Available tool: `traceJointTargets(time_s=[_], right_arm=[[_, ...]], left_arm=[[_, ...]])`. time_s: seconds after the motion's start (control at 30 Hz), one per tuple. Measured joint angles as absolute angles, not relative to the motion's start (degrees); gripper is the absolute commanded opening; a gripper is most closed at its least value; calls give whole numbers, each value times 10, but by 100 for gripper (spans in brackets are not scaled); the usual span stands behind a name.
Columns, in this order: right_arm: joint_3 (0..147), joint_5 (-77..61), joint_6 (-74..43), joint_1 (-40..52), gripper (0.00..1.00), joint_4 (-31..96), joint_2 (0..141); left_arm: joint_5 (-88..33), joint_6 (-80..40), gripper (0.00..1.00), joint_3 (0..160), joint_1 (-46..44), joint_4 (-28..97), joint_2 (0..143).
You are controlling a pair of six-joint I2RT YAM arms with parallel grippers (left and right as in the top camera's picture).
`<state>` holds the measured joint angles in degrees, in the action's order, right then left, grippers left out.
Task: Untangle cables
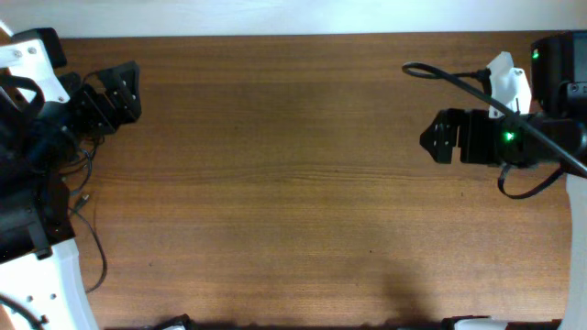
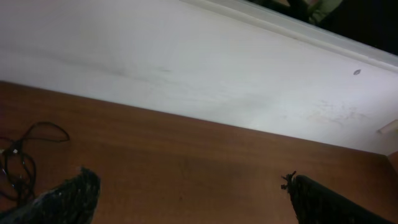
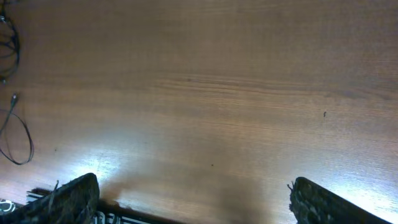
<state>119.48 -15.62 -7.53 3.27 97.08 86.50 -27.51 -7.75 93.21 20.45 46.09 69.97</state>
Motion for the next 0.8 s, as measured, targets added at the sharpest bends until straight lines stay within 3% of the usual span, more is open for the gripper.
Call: traceJointTargets(time_s=[0.2, 0.6, 0.8], right_arm=[[1120, -128, 6, 33, 99, 744, 790], [380, -90, 55, 3, 99, 106, 316], [105, -78, 60, 3, 99, -8, 103]], left_arm=[[-275, -77, 99, 932, 205, 461, 700], [-277, -77, 99, 932, 204, 461, 701], [-277, -77, 99, 932, 204, 463, 701]])
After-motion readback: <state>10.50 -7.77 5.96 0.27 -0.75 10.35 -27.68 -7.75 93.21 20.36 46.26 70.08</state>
